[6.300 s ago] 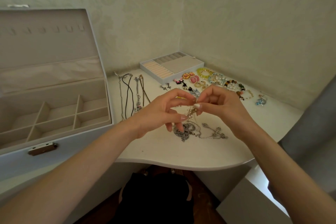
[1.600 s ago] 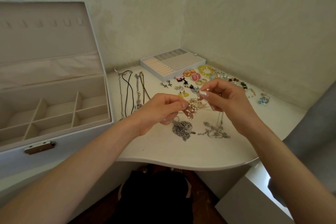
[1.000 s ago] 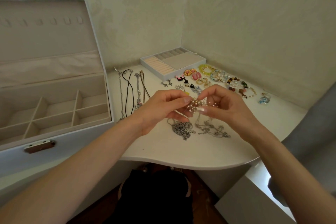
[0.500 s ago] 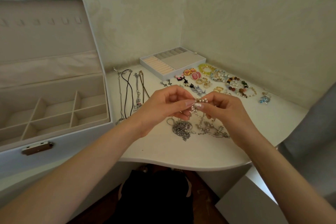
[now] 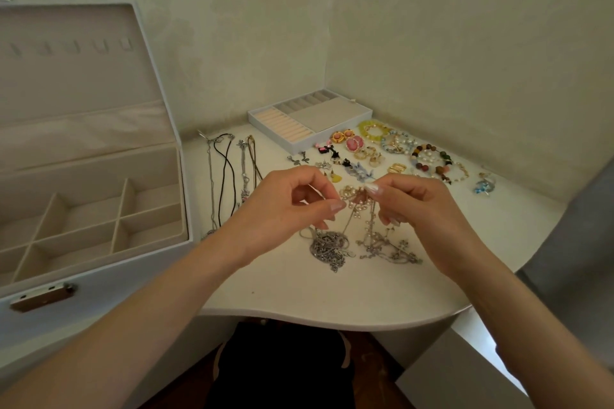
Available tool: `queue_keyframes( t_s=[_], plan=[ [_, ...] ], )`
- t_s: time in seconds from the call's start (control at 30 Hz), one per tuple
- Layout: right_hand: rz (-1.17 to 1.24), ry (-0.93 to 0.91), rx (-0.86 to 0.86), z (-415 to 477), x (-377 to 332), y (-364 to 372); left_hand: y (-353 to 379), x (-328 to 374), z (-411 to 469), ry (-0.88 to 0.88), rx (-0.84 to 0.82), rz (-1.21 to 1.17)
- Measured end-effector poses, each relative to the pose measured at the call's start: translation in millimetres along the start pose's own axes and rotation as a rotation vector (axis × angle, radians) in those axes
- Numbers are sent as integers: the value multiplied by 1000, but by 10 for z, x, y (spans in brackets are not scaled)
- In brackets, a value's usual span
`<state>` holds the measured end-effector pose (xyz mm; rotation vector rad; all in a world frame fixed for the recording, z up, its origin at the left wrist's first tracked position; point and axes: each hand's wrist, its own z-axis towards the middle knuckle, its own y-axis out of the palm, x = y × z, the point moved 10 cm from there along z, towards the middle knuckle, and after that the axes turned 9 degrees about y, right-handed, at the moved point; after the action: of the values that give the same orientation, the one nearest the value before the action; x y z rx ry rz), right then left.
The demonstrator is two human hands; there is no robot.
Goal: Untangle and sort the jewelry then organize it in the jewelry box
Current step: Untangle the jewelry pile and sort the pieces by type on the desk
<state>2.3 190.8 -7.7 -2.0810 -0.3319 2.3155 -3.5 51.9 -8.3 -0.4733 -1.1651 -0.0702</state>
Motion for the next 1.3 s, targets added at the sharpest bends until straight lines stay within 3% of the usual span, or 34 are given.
queue_keyframes(
  t_s=[0.53,0.77,1.3],
  plan=[
    [-94,-52,12,4,-115,63,44,195,5,171,5,30],
    [-104,-29,3,9,-79,75,46,113,14,82,23,-134],
    [-37,5,-83,5,-18,80,56,71,-28,-33,-9,-177]
  ],
)
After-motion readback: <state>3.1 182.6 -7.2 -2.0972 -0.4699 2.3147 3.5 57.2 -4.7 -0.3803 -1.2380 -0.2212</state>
